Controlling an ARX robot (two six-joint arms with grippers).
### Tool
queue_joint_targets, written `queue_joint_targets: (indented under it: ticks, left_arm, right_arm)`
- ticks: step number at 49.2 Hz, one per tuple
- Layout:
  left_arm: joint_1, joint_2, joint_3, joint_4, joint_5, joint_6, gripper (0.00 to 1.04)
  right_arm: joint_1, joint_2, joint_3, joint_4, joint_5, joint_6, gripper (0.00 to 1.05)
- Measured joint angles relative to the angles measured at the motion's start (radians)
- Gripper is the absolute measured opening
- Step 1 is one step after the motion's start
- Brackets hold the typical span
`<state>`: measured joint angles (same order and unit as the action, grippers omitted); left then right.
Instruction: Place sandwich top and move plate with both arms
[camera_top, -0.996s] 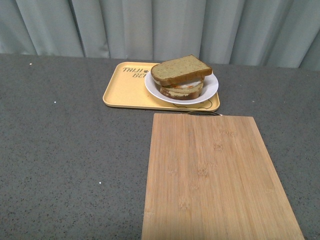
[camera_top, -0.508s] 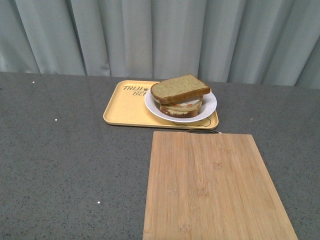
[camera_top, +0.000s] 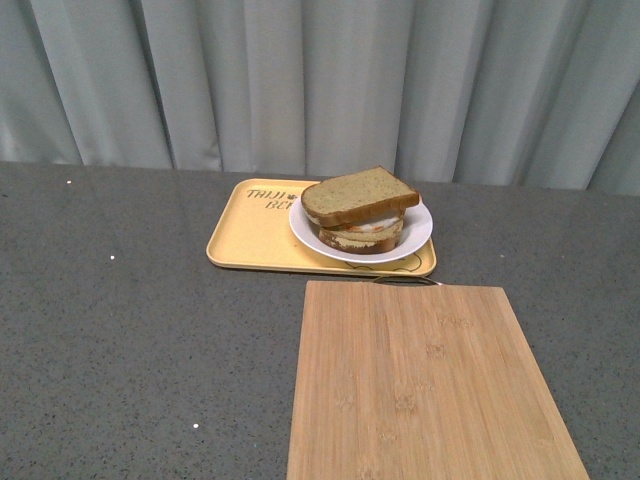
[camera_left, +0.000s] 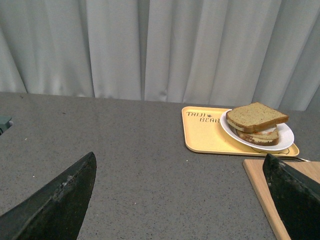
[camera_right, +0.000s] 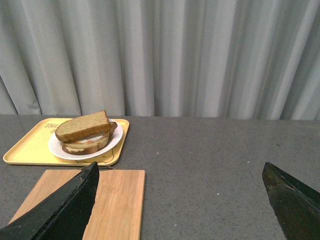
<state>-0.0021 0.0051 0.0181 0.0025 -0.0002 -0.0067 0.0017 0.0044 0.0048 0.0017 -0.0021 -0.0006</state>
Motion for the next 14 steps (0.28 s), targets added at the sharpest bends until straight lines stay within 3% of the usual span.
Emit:
queue_joint_targets:
  ticks: [14]
  left_arm:
    - [0.0, 0.0, 0.0, 0.0, 0.0, 0.0, 0.98]
  right_arm:
    - [0.0, 0.0, 0.0, 0.0, 0.0, 0.0, 0.95]
